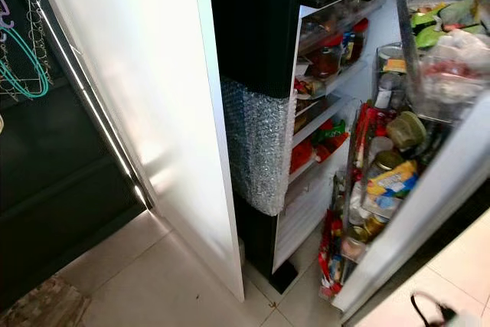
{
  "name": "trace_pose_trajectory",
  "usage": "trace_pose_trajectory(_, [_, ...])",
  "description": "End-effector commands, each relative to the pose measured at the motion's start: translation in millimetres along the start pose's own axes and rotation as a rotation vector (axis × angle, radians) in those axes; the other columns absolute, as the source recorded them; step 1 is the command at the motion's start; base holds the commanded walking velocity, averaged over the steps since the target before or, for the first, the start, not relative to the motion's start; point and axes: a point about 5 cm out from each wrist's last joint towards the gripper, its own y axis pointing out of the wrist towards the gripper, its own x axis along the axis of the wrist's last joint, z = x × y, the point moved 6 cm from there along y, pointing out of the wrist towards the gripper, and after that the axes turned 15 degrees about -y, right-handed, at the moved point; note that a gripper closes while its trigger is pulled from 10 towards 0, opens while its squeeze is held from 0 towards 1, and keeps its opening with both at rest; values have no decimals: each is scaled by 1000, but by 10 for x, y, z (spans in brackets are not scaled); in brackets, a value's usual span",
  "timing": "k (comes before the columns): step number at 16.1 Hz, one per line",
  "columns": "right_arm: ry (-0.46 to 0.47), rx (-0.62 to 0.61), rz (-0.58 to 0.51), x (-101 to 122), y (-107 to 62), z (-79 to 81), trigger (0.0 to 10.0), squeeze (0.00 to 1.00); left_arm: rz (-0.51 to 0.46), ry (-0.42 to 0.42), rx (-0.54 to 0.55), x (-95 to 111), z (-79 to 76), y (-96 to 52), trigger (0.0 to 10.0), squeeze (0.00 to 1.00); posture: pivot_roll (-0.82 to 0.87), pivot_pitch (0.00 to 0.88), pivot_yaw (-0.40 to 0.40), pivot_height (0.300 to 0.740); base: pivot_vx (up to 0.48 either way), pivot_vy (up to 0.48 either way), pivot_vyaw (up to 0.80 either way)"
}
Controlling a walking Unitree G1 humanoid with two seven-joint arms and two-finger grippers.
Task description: Restocking fridge
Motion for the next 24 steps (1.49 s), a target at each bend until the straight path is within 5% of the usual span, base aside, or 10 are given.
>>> trace_pose_trajectory(1, [0,9,-83,244,22,62,10000,0,6,21,7,-5,33,-4,10000,0,1,0,28,740,0,0,0])
trace_pose_trajectory(9, [-117,237,-415,868,-218,571,10000,0,10,23,5,-13,32,-4,10000,0,3,0,25,740,0,0,0])
trace_pose_trajectory(17, [-140,794,-634,1295,-763,1306,10000,0,11,23,6,-12,30,-3,10000,0,7,0,20,740,0,0,0])
trace_pose_trajectory(21, [-136,970,-694,1423,-1033,1506,10000,0,9,18,5,-7,23,-2,10000,0,12,0,17,740,0,0,0])
trace_pose_trajectory(24, [-101,972,-646,1364,-968,1460,10000,0,9,15,4,-10,17,-2,10000,0,13,0,14,740,0,0,0])
